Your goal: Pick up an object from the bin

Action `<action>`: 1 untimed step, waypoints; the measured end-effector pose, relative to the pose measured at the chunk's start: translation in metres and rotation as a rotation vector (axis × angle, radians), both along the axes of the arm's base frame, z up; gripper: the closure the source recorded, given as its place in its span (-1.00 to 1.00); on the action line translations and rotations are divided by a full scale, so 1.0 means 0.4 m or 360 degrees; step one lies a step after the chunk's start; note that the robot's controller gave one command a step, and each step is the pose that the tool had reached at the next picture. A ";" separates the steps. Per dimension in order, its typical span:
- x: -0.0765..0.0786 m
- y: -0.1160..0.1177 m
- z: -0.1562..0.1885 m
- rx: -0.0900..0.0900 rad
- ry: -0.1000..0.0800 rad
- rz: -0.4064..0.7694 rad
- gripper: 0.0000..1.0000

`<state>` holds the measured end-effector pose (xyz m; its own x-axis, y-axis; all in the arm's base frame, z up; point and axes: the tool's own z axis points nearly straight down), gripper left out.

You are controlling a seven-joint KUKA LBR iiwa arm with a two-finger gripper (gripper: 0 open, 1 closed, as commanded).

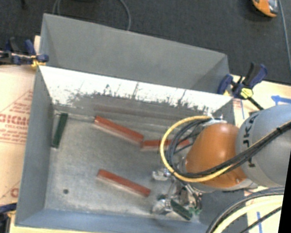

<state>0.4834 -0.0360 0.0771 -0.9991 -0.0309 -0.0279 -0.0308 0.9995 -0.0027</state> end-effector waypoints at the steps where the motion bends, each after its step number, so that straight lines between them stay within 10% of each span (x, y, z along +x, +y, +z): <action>1: -0.001 0.000 0.000 0.0000 0.0001 0.0001 -1.00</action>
Offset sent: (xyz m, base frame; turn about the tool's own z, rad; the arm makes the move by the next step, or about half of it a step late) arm 0.0253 0.0652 -0.0071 0.2054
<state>0.4832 -0.0359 0.0771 -0.9991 -0.0318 -0.0275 -0.0317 0.9995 -0.0027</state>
